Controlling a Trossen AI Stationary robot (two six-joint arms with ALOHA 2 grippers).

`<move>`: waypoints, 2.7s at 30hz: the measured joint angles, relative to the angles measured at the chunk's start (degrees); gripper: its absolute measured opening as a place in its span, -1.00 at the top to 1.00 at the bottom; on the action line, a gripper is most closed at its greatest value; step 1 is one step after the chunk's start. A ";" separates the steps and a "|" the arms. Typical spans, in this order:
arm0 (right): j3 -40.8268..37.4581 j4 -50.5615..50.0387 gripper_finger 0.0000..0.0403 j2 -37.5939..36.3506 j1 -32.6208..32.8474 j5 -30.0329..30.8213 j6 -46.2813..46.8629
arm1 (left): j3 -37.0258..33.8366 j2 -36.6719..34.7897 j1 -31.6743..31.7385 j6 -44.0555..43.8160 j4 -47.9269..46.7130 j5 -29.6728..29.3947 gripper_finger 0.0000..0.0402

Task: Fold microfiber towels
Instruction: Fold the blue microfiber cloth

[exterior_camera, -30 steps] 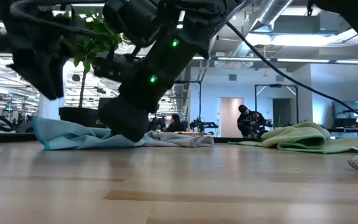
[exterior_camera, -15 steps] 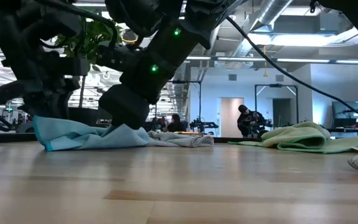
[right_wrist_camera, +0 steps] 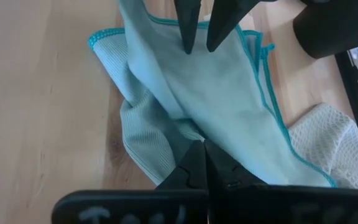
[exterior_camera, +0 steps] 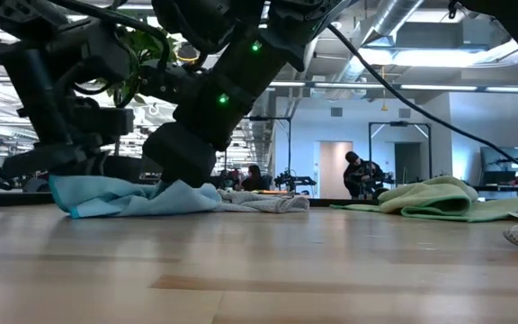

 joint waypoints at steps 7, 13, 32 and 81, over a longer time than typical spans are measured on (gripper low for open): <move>-0.01 -0.10 0.99 -0.02 0.01 -0.02 0.00 | -0.02 0.59 0.02 0.07 -0.27 -0.07 0.52; -0.01 -0.36 0.99 -0.20 0.00 -0.02 0.02 | -0.56 0.59 1.09 0.66 0.19 -0.11 0.52; -0.03 -0.83 0.99 -0.22 1.88 -1.59 -1.59 | -0.59 0.61 2.29 0.98 -0.34 1.06 0.52; 0.04 -18.49 0.98 -0.26 3.22 2.16 9.51 | 0.81 0.60 2.51 11.99 -1.66 5.37 0.52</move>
